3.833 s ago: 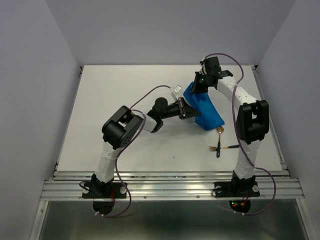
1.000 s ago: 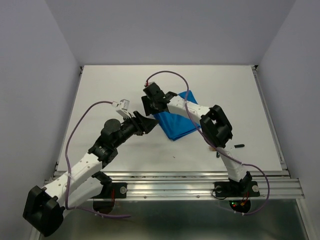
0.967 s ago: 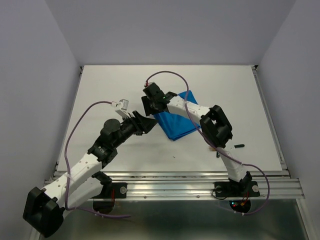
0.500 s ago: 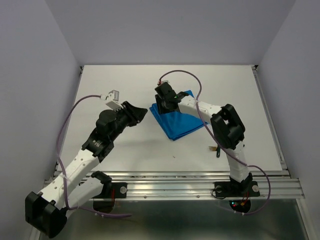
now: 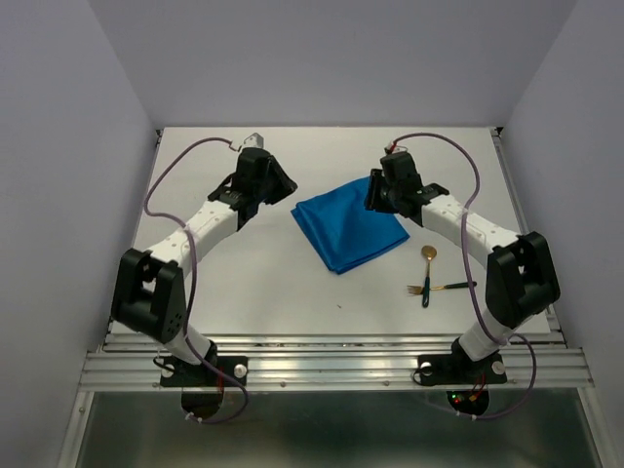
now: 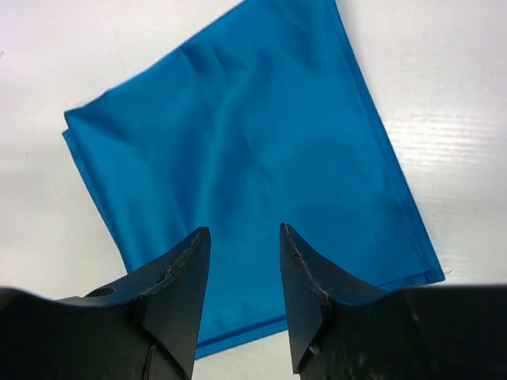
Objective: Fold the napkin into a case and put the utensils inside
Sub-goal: Smooth out the lower triangle-folded napkin at the center of the board.
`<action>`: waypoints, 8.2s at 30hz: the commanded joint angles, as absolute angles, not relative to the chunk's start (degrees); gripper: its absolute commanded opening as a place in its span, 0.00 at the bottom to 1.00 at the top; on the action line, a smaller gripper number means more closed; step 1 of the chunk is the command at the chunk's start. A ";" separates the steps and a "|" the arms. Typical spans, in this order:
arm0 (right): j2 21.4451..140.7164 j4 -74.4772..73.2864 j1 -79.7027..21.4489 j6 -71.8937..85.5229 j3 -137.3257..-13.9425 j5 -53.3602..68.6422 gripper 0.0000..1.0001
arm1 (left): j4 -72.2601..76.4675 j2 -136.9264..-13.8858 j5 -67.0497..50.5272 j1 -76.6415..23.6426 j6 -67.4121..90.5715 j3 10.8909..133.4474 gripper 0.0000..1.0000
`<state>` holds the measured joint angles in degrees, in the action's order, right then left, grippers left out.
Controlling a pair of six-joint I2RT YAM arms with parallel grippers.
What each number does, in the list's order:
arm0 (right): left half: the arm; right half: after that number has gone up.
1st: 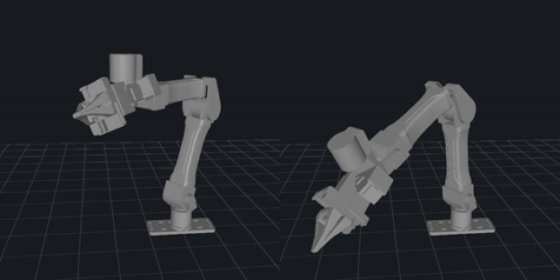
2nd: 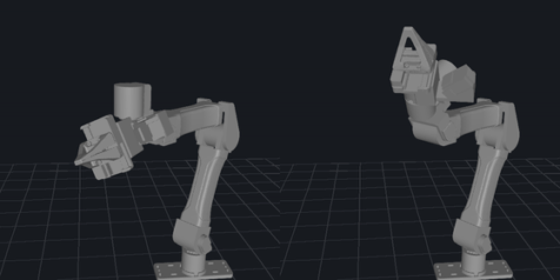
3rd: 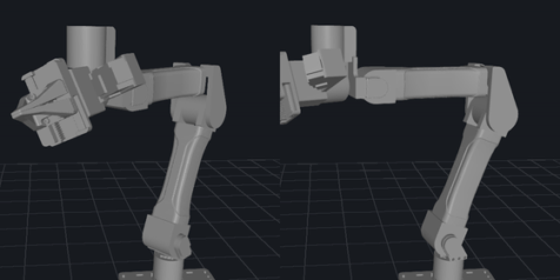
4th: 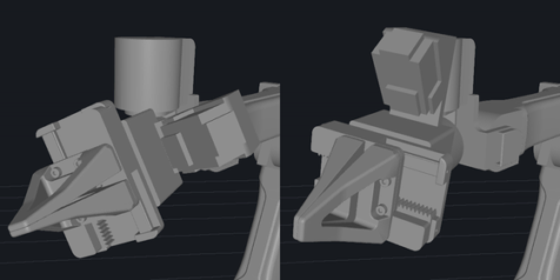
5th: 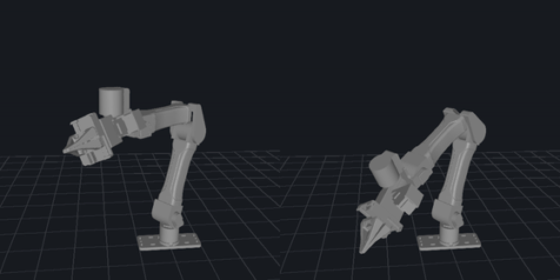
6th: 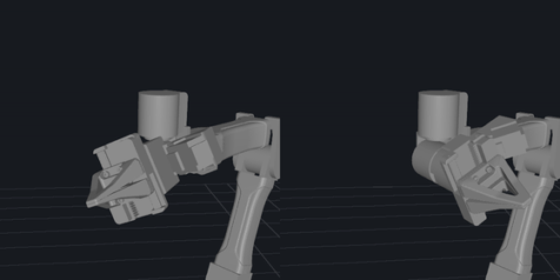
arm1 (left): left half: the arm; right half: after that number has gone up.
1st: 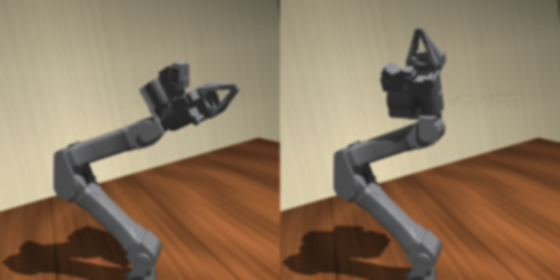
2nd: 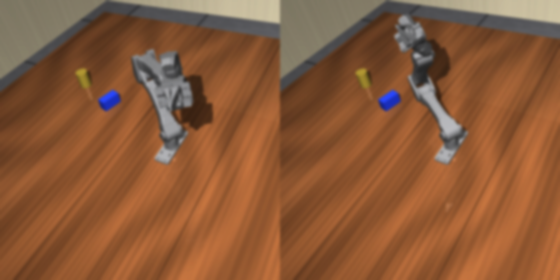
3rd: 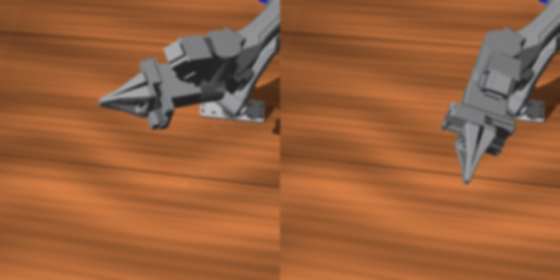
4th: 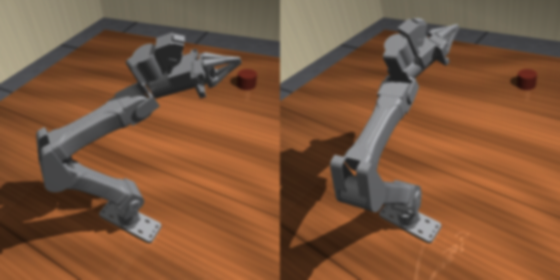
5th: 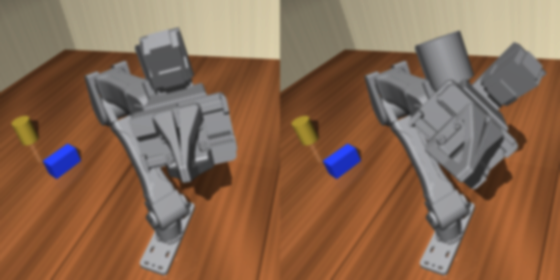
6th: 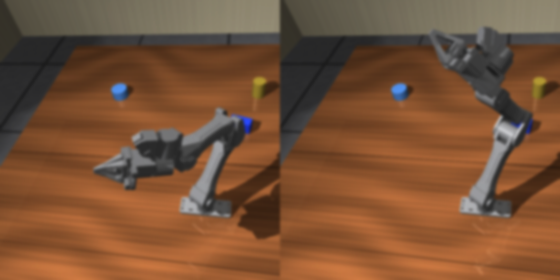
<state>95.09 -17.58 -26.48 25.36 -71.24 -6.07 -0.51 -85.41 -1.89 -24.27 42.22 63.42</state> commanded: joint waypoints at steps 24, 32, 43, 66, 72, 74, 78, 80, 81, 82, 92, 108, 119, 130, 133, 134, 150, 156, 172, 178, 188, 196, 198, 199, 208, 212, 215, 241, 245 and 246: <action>87.19 -14.41 -27.16 28.83 -60.82 -1.93 0.46 | -10.55 -115.84 6.15 -27.42 38.41 83.67 0.39; 87.45 -14.50 -27.16 28.65 -60.29 -1.50 0.46 | -10.64 -117.51 6.86 -27.42 38.23 83.94 0.40; 87.10 -14.50 -27.16 28.48 -59.68 -1.14 0.45 | -9.85 -118.83 6.07 -27.77 36.65 84.20 0.00; 96.76 -14.76 -49.91 23.82 -62.14 -16.69 0.52 | -2.20 -109.95 0.88 -27.69 31.46 77.34 0.00; 99.14 -15.29 -50.63 23.91 -62.40 -17.93 0.50 | -2.02 -110.65 0.26 -27.69 31.55 77.26 0.00; 99.05 -15.21 -51.15 24.61 -62.23 -18.10 0.50 | -1.93 -110.65 0.35 -27.77 31.55 77.17 0.00; 99.93 -15.12 -51.67 25.57 -62.58 -19.77 0.54 | -1.76 -110.83 0.26 -27.77 31.64 77.17 0.00; 100.46 -16.26 -52.20 26.10 -62.93 -23.10 0.51 | -1.76 -110.92 0.26 -27.77 31.64 77.26 0.00; 100.81 -16.78 -52.82 26.28 -63.19 -24.33 0.49 | -1.76 -110.92 0.26 -27.77 31.64 77.34 0.00; 101.59 -17.83 -52.82 26.28 -63.80 -25.22 0.49 | -1.76 -111.00 0.26 -27.77 31.55 77.34 0.00; 101.69 -18.63 -53.44 28.21 -63.46 -26.28 0.56 | -1.67 -111.36 0.35 -27.77 31.64 77.43 0.00; 100.46 -19.42 -53.96 29.71 -63.28 -31.11 0.10 | -2.02 -113.03 -1.84 -27.60 30.59 78.75 0.00; 99.40 -20.74 -55.98 25.84 -64.95 -35.07 0.01 | -2.03 -111.45 -6.15 -25.93 29.62 78.24 0.00; 102.04 -19.87 -56.78 31.46 -60.03 -35.33 0.41 | 4.74 -102.93 -9.58 -25.84 30.76 62.06 0.00; 101.08 -19.42 -56.78 31.29 -59.85 -34.81 0.45 | 5.01 -102.57 -9.14 -25.84 30.76 60.91 0.00; 100.81 -19.42 -56.78 30.94 -59.94 -34.72 0.45 | 4.92 -102.57 -8.97 -25.84 30.85 60.47 0.00; 100.19 -16.18 -56.78 19.17 -69.69 -31.82 0.51 | -4.22 -90.71 -2.55 -24.53 29.62 61.61 0.65; 108.18 -11.87 -56.78 11.61 -77.59 -29.19 0.55 | -5.98 -82.54 -3.60 -14.87 35.06 56.87 0.51; 127.00 -8.70 -56.78 2.29 -94.92 -37.70 0.55 | -6.68 -71.46 -5.45 -5.54 35.86 50.89 0.48; 127.53 -8.70 -56.78 2.55 -94.22 -38.68 0.54 | -5.89 -71.72 -6.50 -5.54 35.77 50.89 0.48; 127.00 -9.05 -52.74 6.23 -92.64 -28.22 0.43 | -5.10 -72.33 -8.00 -5.54 36.30 50.71 0.45; 128.49 -10.37 -51.59 6.24 -94.39 -26.54 0.25 | -4.57 -72.86 -8.52 -5.54 36.21 50.54 0.44; 129.02 -10.90 -51.59 6.07 -95.09 -26.54 0.17 | -4.31 -73.12 -8.79 -5.54 36.21 50.54 0.44; 129.11 -10.81 -51.59 6.06 -95.27 -26.54 0.15 | -4.31 -73.12 -8.79 -5.54 36.12 50.54 0.44; 131.91 -13.26 -50.54 5.54 -100.88 -29.95 0.01 | -3.52 -74.26 -9.31 -5.54 35.77 50.80 0.44; 134.38 -16.96 -50.54 6.15 -106.95 -34.36 0.01 | -3.78 -75.14 -9.67 -5.54 35.51 52.90 0.43; 133.77 -16.96 -50.54 6.85 -107.05 -32.70 0.01 | -3.96 -75.23 -9.58 -5.54 35.42 54.40 0.43; 98.01 -6.59 -41.66 24.17 -68.58 -8.01 0.01 | -0.09 -96.05 -11.51 -21.53 37.18 67.67 0.00; 97.12 -6.50 -41.66 25.75 -63.91 -5.72 0.01 | 1.84 -102.64 -12.83 -22.59 37.18 70.49 0.00; 97.21 -6.50 -41.66 25.93 -63.20 -5.10 0.01 | 1.76 -103.18 -12.31 -22.59 37.00 70.66 0.00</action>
<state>98.72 -8.56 -40.23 22.59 -65.67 -10.50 0.05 -101.47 -11.60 -22.79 37.12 68.07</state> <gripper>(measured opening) 0.015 0.020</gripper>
